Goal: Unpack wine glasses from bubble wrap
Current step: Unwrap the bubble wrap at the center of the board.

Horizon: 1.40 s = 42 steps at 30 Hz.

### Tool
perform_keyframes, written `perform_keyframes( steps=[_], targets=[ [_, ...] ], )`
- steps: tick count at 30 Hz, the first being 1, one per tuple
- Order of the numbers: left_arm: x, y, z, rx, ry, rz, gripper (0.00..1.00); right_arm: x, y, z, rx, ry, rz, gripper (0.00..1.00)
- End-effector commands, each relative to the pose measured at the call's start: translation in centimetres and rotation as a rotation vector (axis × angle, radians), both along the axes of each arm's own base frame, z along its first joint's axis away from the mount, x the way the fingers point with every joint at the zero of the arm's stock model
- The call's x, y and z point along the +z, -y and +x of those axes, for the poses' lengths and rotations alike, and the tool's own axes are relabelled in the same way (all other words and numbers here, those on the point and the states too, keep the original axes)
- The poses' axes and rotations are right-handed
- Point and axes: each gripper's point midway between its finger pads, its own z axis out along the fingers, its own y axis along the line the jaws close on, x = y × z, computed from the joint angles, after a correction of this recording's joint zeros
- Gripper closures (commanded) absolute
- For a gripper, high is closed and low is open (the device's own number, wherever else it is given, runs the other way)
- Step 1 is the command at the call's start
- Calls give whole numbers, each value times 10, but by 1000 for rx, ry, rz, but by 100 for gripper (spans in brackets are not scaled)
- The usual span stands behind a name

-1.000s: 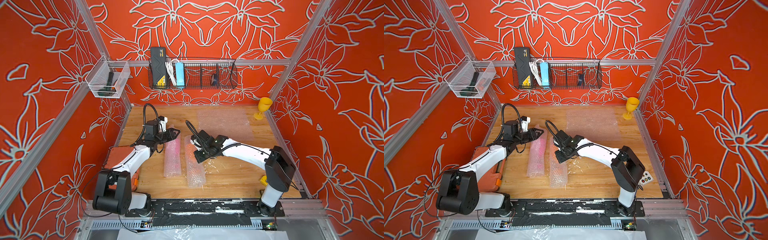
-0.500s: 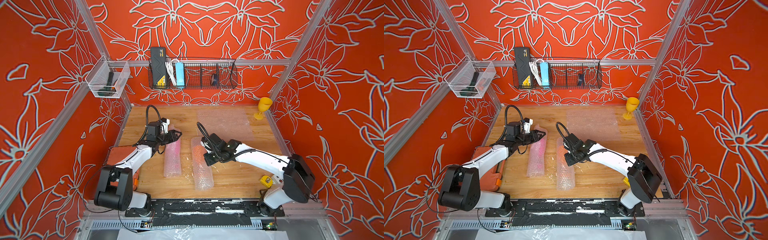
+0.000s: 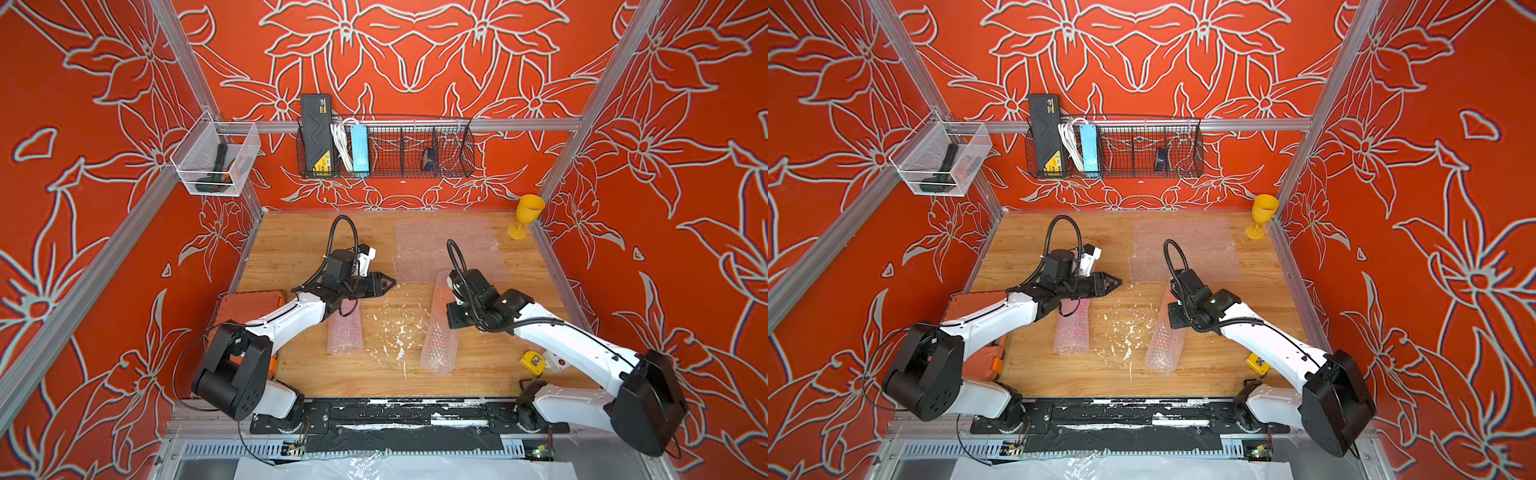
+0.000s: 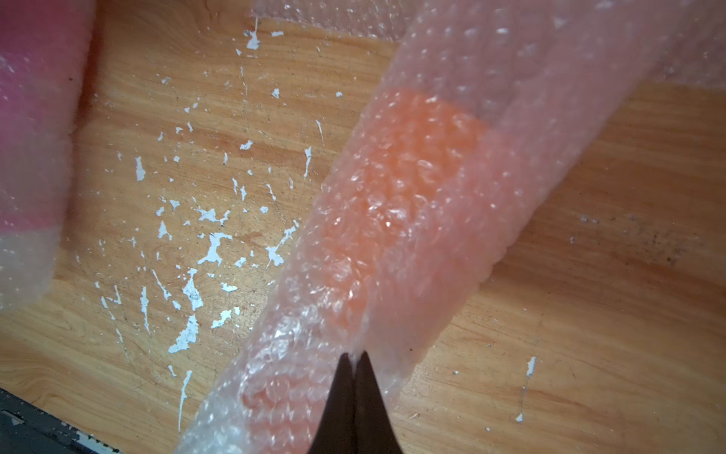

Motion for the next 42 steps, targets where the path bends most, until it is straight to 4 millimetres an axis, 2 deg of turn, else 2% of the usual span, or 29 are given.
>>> perform_keyframes(
  steps=[1, 7, 15, 20, 25, 28, 30, 35, 42],
  targets=[
    [11, 31, -7, -85, 25, -29, 57, -5, 6, 2, -37, 5, -11, 100],
    [-5, 83, -35, -230, -5, 1, 49, -3, 10, 5, -46, 16, -13, 100],
    [-33, 130, -55, -359, -31, 64, 37, 0, 24, 5, -77, 24, 9, 100],
    [-51, 154, -64, -395, -66, 72, 36, -8, 18, 5, -64, 1, 28, 100],
    [-55, 160, -58, -380, -53, 91, 38, -8, 18, 5, -60, 0, 30, 100],
    [-62, 159, -54, -373, -51, 130, 44, -7, 23, 5, -62, 11, 13, 100],
    [-64, 158, -53, -372, -50, 140, 52, -8, 26, 4, -69, 8, 7, 100],
    [-64, 152, -50, -349, -36, 148, 65, -6, 34, 4, -91, 20, 12, 100],
    [-58, 145, -46, -333, -27, 139, 75, -7, 39, 5, -101, 12, 15, 100]
  ],
)
